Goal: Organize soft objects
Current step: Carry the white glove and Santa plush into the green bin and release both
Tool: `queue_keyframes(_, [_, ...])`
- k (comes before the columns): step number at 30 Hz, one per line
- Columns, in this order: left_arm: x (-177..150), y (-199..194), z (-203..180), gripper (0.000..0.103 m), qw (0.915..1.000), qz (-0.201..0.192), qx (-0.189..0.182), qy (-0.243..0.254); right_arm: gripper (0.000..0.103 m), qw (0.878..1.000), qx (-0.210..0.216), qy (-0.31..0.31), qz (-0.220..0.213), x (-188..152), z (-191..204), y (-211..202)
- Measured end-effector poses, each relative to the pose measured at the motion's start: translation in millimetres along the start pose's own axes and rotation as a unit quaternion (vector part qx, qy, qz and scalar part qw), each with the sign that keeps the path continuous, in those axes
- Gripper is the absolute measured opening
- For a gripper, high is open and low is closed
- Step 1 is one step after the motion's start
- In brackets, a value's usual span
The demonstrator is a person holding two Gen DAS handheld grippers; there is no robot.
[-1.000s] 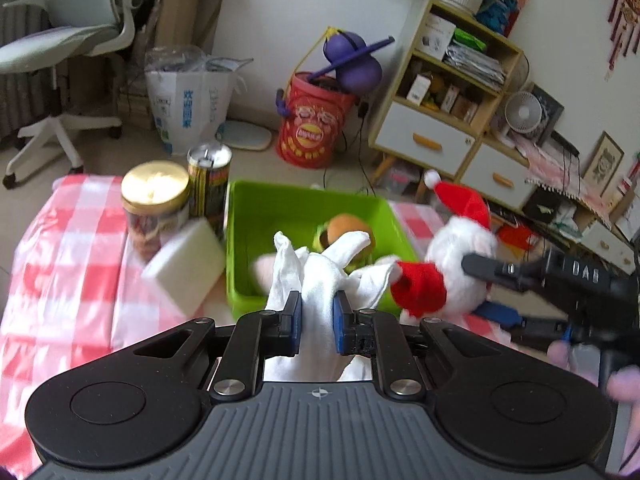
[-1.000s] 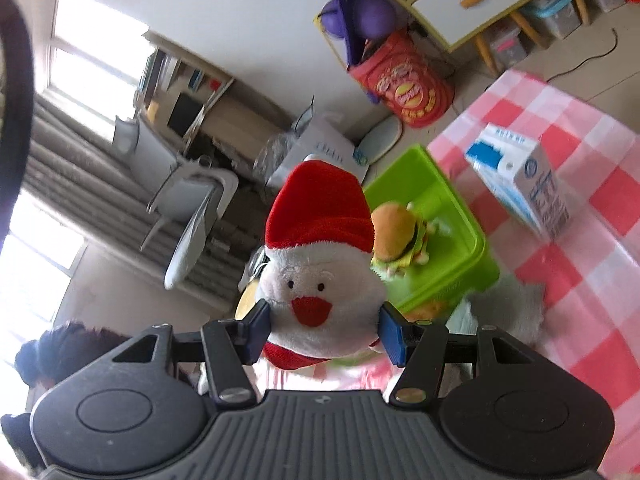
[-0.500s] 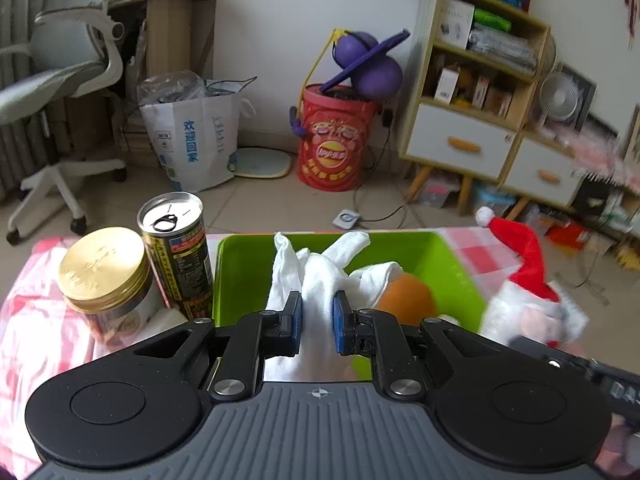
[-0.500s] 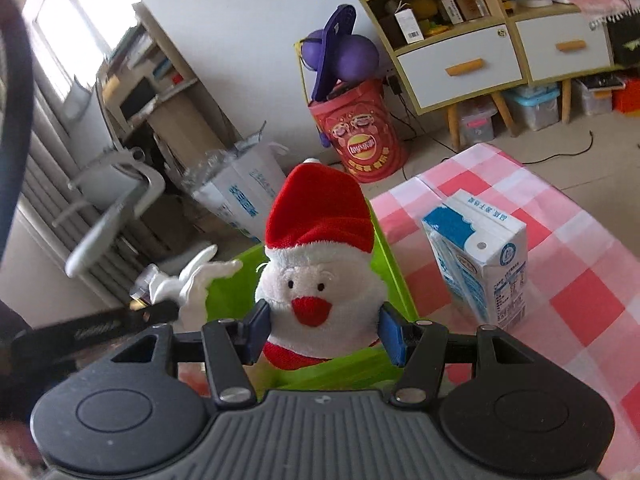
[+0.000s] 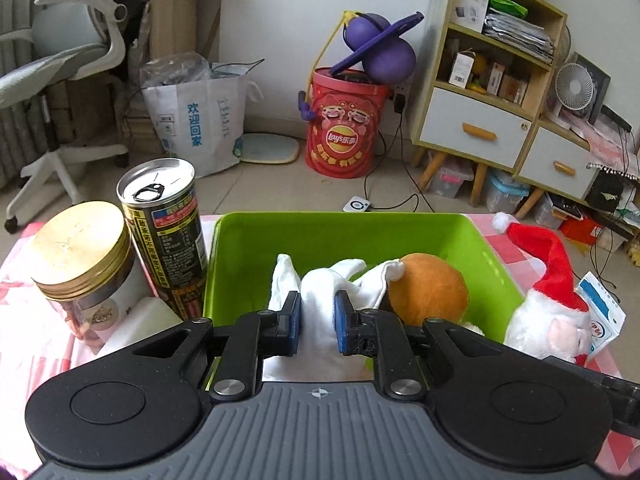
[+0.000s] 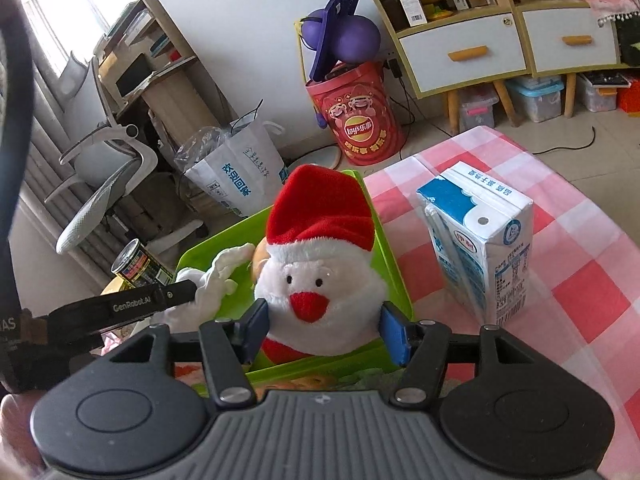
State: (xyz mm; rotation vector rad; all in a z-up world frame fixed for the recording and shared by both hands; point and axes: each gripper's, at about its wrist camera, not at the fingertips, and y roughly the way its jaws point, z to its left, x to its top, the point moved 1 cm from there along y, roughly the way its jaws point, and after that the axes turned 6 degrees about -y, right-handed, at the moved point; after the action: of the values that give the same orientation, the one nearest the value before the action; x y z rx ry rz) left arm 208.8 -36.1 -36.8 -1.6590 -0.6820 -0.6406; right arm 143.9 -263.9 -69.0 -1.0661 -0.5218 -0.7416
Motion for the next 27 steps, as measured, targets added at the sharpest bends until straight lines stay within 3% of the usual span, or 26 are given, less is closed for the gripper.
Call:
queue_keyframes(5, [1, 0, 1, 0.019, 1.0000, -0.001, -0.002, 0.000, 0.034, 1.000, 0.001, 0.008, 0.001, 2, -1, 2])
queue_keyframes(8, [1, 2, 2, 0.036, 1.0000, -0.004, -0.005, -0.003, 0.039, 1.000, 0.007, 0.013, 0.001, 4, -2, 2])
queue_keyframes(9, [1, 2, 3, 0.055, 1.0000, -0.003, -0.002, -0.005, 0.048, 1.000, 0.012, 0.017, 0.002, 5, -3, 1])
queue_keyframes(10, [0, 2, 3, 0.064, 1.0000, -0.006, 0.004, -0.006, 0.056, 1.000, 0.016, 0.022, 0.002, 6, -4, 0])
queue_keyframes(27, [-5, -27, -5, 0.082, 0.9995, 0.001, 0.022, 0.024, 0.059, 1.000, 0.014, 0.023, -0.004, 15, -4, -26])
